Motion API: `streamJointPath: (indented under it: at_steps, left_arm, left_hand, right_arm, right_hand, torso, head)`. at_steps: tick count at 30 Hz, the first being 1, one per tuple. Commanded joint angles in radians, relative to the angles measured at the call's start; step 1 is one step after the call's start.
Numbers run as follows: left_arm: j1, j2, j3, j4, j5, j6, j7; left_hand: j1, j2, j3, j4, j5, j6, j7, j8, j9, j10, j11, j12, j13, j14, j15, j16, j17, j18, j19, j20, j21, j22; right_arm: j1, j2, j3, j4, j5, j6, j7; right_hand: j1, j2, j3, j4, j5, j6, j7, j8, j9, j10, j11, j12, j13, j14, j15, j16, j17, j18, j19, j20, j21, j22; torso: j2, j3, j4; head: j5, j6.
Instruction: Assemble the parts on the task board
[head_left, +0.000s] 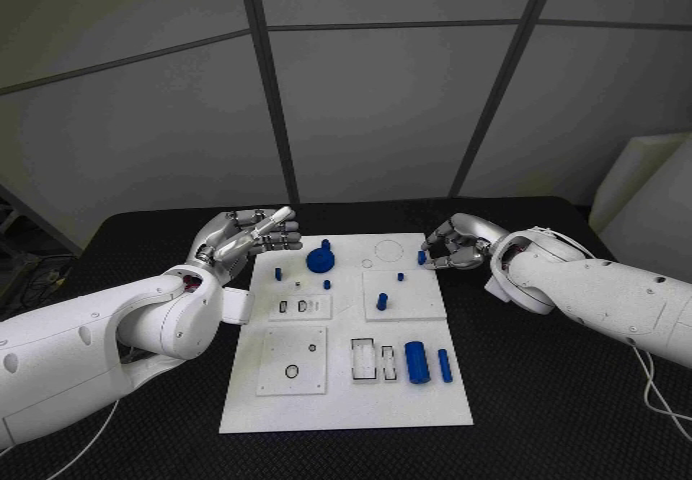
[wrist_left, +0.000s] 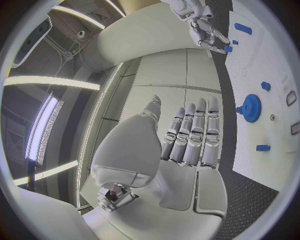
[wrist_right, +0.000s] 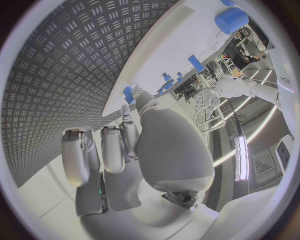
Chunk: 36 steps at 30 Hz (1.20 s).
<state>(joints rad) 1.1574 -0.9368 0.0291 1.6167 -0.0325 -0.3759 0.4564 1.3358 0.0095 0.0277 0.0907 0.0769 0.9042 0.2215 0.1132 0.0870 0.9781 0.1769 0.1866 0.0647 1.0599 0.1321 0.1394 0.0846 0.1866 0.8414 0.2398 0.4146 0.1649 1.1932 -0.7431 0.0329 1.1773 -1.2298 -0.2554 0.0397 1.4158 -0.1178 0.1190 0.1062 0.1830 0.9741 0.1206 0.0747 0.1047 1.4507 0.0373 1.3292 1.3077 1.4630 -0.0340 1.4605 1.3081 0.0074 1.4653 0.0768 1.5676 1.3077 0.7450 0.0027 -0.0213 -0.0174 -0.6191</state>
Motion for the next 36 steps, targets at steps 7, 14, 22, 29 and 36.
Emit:
streamJointPath:
  at_steps: [7, 14, 22, 29, 36]
  left_arm:
    - [0.001, 0.001, 0.001, 0.000, -0.006, 0.011, 0.005]
    - [0.001, 0.001, 0.001, -0.001, -0.006, 0.012, 0.004]
    - [0.001, 0.002, 0.001, -0.002, -0.006, 0.012, 0.004]
    - [0.001, 0.002, 0.001, -0.002, -0.006, 0.013, 0.003]
    - [0.001, 0.002, 0.001, -0.002, -0.006, 0.013, 0.002]
  left_hand:
    - [-0.001, 0.009, 0.000, -0.006, 0.003, 0.008, 0.001, -0.006, 0.001, 0.007, -0.003, -0.003, 0.001, 0.001, 0.004, -0.005, -0.001, -0.007, -0.009, 0.001, -0.005, -0.001]
    - [-0.001, 0.009, 0.000, -0.006, 0.003, 0.008, 0.001, -0.006, 0.001, 0.007, -0.003, -0.003, 0.001, 0.001, 0.004, -0.005, -0.001, -0.007, -0.009, 0.001, -0.005, -0.001]
    - [-0.001, 0.009, 0.000, -0.006, 0.003, 0.008, 0.001, -0.006, 0.001, 0.007, -0.003, -0.003, 0.001, 0.001, 0.004, -0.005, -0.001, -0.007, -0.009, 0.001, -0.005, -0.001]
    - [-0.001, 0.009, 0.000, -0.006, 0.003, 0.008, 0.001, -0.006, 0.001, 0.007, -0.003, -0.003, 0.001, 0.001, 0.004, -0.005, -0.001, -0.007, -0.009, 0.001, -0.005, -0.001]
    - [-0.001, 0.009, 0.000, -0.006, 0.003, 0.008, 0.001, -0.006, 0.001, 0.007, -0.003, -0.003, 0.001, 0.001, 0.004, -0.005, -0.001, -0.007, -0.009, 0.001, -0.005, -0.001]
  right_arm:
    - [0.001, 0.013, 0.001, -0.010, -0.015, 0.017, -0.019]
    - [0.001, 0.023, 0.001, -0.020, -0.015, 0.015, -0.022]
    - [0.000, 0.033, 0.001, -0.026, -0.015, 0.021, -0.026]
    - [0.000, 0.037, 0.001, -0.025, -0.015, 0.024, -0.025]
    - [0.000, 0.039, 0.001, -0.025, -0.015, 0.021, -0.023]
  right_hand:
    - [-0.004, 0.013, 0.002, -0.004, 0.007, 0.010, -0.002, 0.007, 0.002, 0.007, -0.004, 0.007, 0.089, 0.064, -0.005, 0.006, 0.058, -0.007, 0.105, -0.003, 0.003, 0.263]
    - [-0.009, 0.017, 0.003, -0.002, 0.007, 0.012, -0.002, 0.005, 0.001, 0.008, -0.004, 0.009, 0.090, 0.064, -0.006, 0.008, 0.061, -0.007, 0.105, -0.004, 0.003, 0.263]
    - [-0.016, 0.024, 0.003, 0.002, 0.008, 0.013, -0.002, 0.003, 0.001, 0.009, -0.004, 0.011, 0.092, 0.065, -0.006, 0.009, 0.063, -0.007, 0.105, -0.004, 0.003, 0.263]
    - [-0.018, 0.029, 0.004, 0.003, 0.009, 0.019, -0.003, 0.003, 0.001, 0.011, -0.005, 0.015, 0.094, 0.066, -0.006, 0.010, 0.066, -0.007, 0.105, -0.004, 0.003, 0.263]
    - [-0.019, 0.044, 0.012, 0.001, 0.011, 0.051, -0.009, 0.012, 0.006, 0.015, -0.009, 0.023, 0.100, 0.067, -0.009, 0.014, 0.074, -0.007, 0.105, -0.007, 0.003, 0.263]
  torso:
    - [0.000, 0.0008, 0.0007]
    - [0.000, 0.0007, 0.0004]
    - [0.000, 0.0009, -0.0003]
    - [0.000, 0.0013, -0.0001]
    - [0.000, 0.0016, -0.0005]
  head:
    - [0.000, 0.001]
    - [0.001, -0.001]
    - [0.005, 0.000]
    - [0.004, -0.004]
    - [0.004, -0.004]
